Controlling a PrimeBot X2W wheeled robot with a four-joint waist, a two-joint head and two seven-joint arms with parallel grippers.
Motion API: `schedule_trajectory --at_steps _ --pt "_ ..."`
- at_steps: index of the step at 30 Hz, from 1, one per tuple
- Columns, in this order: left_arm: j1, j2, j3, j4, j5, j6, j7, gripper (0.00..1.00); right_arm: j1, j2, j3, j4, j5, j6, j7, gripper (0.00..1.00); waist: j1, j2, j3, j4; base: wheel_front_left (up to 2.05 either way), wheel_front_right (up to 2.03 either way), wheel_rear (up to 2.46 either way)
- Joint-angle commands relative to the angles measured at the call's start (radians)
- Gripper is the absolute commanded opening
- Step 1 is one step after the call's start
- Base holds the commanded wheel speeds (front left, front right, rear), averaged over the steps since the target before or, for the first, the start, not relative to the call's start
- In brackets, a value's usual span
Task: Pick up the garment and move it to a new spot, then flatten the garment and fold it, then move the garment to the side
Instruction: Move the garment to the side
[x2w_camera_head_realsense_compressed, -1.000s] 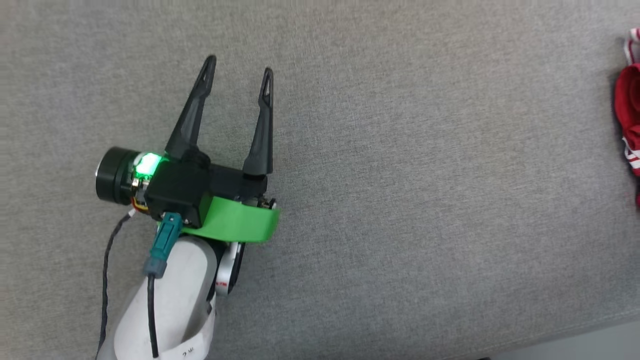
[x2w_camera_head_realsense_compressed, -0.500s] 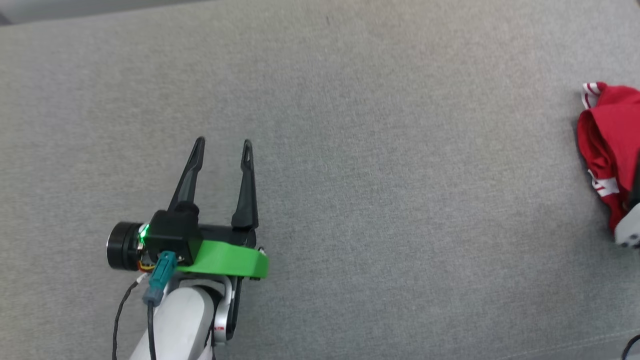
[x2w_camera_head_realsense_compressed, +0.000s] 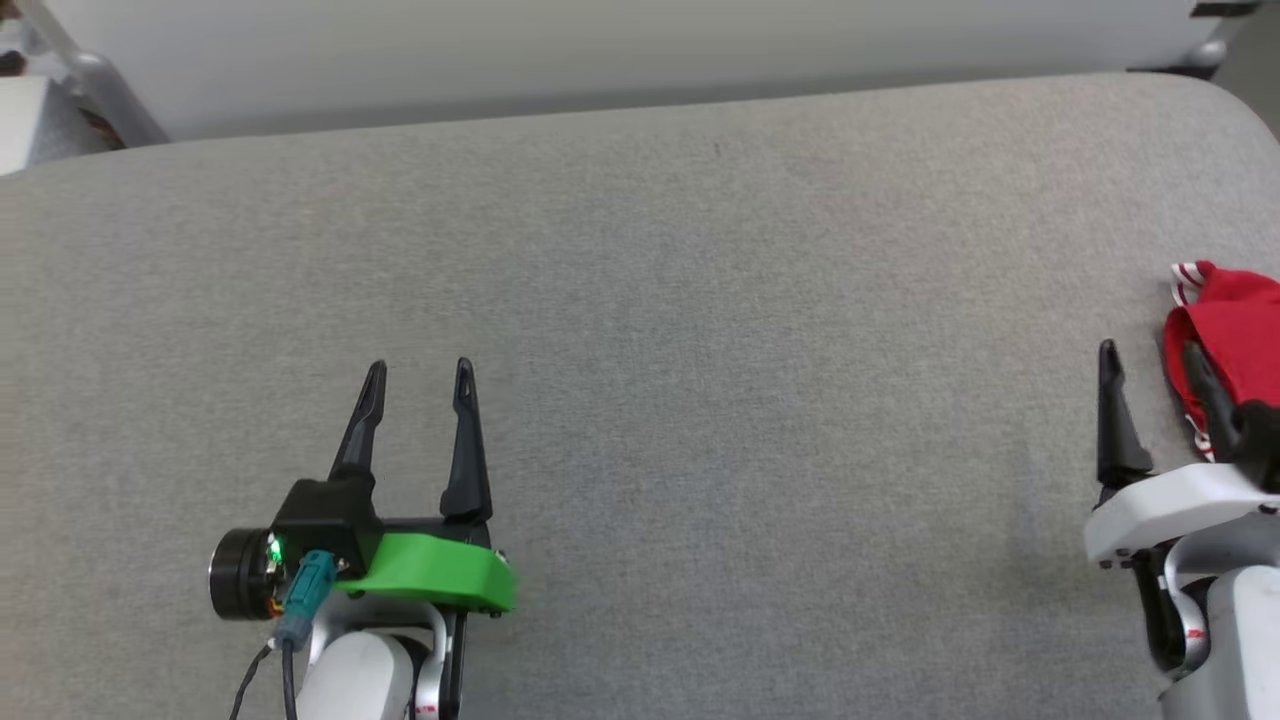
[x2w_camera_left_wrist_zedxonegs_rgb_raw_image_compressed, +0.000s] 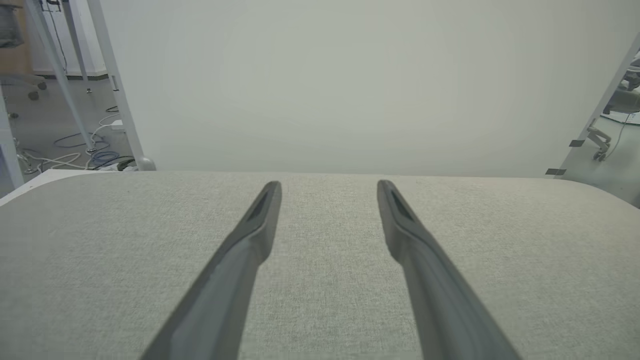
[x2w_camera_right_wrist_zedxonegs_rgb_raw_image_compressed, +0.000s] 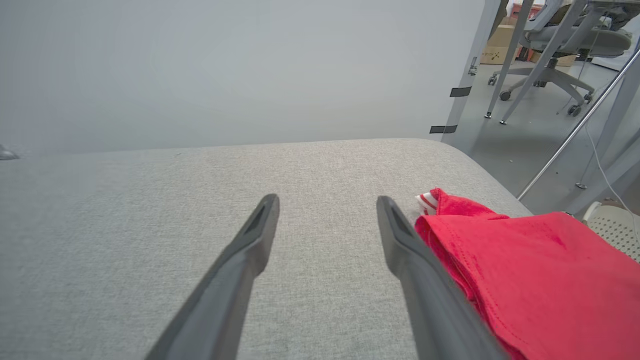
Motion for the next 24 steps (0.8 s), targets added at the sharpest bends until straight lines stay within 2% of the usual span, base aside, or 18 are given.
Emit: schedule_trajectory --at_steps 1,11,24 --pt "0.020 -0.001 0.011 0.008 0.005 -0.003 -0.006 1.00 0.026 0.013 0.012 -0.035 0.008 -0.001 0.013 1.00 0.0001 0.0000 -0.043 0.042 0.00 0.00 0.00" --pt "0.089 0.007 0.081 0.061 0.003 -0.022 -0.006 1.00 0.181 0.074 0.070 -0.257 0.007 -0.001 0.092 1.00 0.0001 0.0000 -0.138 0.091 0.00 0.00 0.00" --pt "0.163 0.016 0.075 0.103 0.004 -0.063 -0.006 1.00 0.336 0.096 0.092 -0.419 -0.004 -0.001 0.184 1.00 0.0001 0.0000 -0.204 0.087 0.00 0.00 0.00"
